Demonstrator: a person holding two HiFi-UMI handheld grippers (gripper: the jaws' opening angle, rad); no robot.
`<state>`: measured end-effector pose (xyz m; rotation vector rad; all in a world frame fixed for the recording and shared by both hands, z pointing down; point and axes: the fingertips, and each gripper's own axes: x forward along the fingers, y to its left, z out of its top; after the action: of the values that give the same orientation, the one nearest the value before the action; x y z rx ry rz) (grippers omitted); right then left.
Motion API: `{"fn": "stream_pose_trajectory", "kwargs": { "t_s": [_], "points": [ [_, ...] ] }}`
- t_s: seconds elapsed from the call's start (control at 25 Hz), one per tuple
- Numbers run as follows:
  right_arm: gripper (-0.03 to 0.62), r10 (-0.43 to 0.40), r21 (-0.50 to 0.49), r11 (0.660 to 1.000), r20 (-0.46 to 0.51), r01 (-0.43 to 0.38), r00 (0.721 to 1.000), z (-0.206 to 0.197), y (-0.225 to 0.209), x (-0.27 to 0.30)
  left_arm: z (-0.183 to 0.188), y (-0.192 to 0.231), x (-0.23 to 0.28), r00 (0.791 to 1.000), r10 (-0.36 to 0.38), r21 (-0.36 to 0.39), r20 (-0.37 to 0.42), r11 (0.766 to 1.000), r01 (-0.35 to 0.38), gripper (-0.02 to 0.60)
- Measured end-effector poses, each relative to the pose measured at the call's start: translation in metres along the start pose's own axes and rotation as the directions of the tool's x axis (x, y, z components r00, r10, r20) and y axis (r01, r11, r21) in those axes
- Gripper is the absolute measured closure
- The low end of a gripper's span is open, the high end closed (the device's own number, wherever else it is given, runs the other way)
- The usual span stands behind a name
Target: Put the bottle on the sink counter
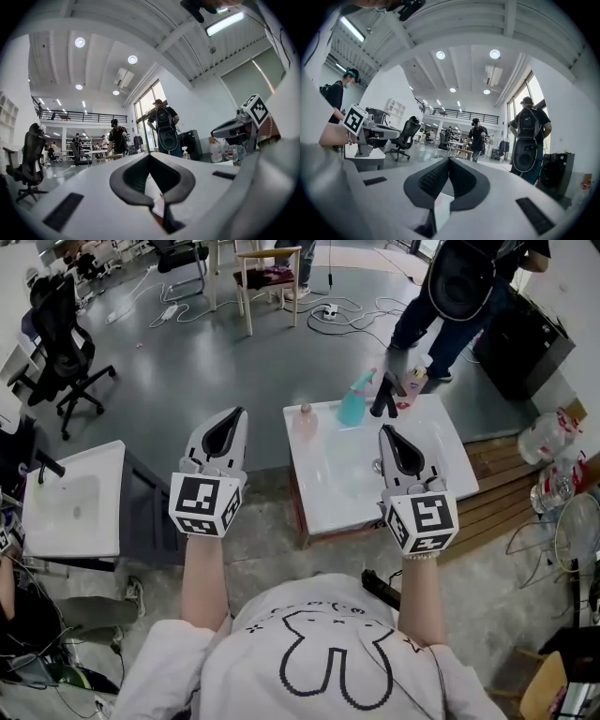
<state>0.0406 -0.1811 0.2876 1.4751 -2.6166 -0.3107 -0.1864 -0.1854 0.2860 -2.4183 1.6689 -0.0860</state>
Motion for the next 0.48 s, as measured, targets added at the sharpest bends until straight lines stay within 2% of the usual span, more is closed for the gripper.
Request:
{"fn": "stream_pose_trajectory", "kwargs": {
  "t_s": [0.48],
  "points": [
    [0.566,-0.008,-0.011,1.000,-0.008,0.008,1.000,0.0036,-0.0025,-0.0047,0.0040,-0.0025,-0.0005,1.000,-0.008,0.010,-0.002,1.000,0.008,0.572]
  ]
}}
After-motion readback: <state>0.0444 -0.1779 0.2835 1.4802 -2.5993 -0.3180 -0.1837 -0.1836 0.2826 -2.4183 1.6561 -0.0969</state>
